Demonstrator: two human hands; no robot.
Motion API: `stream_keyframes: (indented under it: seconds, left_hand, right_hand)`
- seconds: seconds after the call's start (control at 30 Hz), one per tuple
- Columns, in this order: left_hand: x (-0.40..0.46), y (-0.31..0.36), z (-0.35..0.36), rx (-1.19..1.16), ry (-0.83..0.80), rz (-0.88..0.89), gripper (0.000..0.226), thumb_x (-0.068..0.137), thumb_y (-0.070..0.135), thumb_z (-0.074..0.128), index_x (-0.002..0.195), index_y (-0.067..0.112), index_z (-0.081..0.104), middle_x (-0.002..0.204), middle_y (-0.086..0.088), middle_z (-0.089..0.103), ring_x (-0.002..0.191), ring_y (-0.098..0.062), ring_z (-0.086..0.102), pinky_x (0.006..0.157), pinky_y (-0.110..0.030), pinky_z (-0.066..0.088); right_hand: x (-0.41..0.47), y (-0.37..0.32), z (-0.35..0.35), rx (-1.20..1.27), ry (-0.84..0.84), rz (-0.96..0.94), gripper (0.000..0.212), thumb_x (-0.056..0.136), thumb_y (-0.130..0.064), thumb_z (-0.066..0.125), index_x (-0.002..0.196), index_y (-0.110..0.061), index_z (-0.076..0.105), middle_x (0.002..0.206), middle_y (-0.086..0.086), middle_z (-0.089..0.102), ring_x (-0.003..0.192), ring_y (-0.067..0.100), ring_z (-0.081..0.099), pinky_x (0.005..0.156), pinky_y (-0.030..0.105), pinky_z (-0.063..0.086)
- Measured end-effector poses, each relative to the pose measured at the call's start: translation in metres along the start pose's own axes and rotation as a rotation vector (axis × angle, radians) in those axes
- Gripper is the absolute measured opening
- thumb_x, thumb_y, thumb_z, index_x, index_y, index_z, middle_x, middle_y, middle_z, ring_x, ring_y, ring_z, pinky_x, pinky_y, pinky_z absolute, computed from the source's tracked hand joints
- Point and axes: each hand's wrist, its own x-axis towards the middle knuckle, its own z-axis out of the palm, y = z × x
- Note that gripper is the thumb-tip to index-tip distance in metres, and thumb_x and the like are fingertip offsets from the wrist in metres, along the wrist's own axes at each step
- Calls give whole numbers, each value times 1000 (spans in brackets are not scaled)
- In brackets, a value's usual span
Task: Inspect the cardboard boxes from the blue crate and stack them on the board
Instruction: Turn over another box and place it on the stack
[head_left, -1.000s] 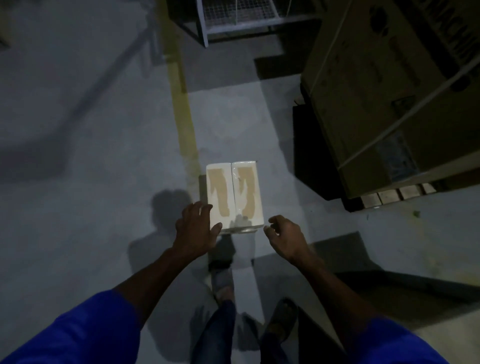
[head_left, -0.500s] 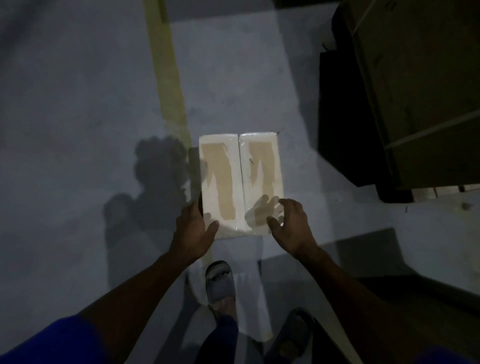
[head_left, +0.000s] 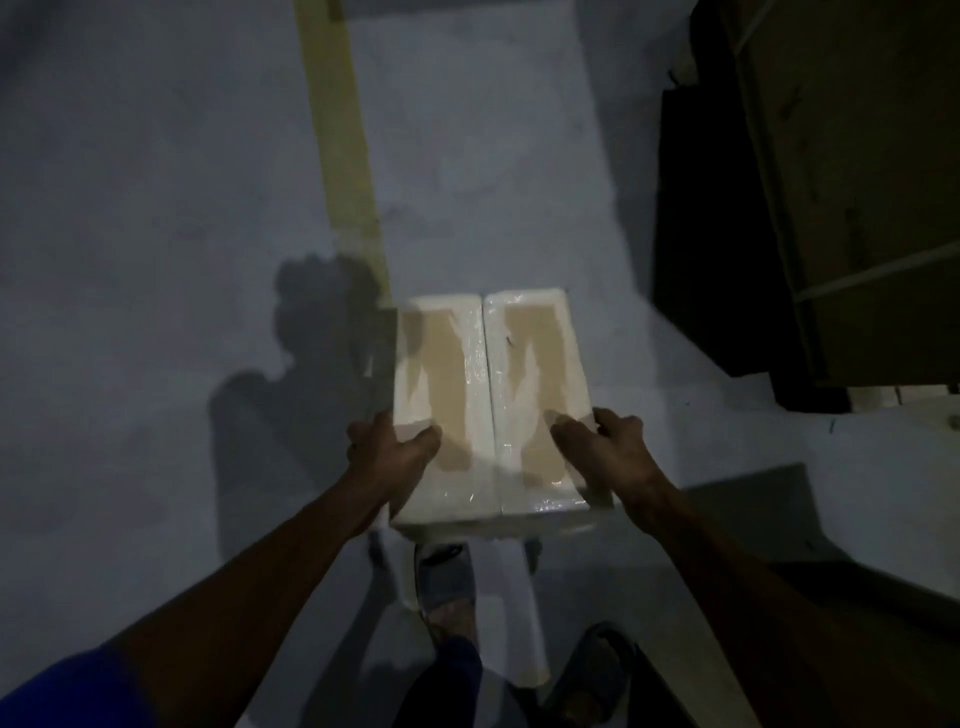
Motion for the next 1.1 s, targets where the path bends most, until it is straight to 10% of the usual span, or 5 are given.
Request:
stream_keyframes:
  seconds: [0.13,0.8,1.1]
  left_hand:
    - [-57,27,-10,-108,50,71,66,82,55,76,124,11,50,126,-11,54,106,-26,61,89,-33,51]
    - [-331,197,-62,-117,126,685,59,91,21,77,135,14,39,121,-4,58,102,-22,59,75,-20,46]
    - [-534,197,-7,-52,-45,997,72,92,31,73,150,23,31,142,0,50,125,-21,53,103,-40,48]
  right_hand:
    - [-48,-21,-17,105,36,-74,54,89,-53,75,123,-22,46,121,1,54,102,18,65,85,35,60]
    - [-313,-61,-170,415,248,-414,48,98,-37,69,133,-28,38,120,-11,58,107,8,62,96,36,55]
    - [-515,47,-248,413,631,-552,50,96,-46,67,133,-32,36,113,-23,51,99,0,58,78,16,50]
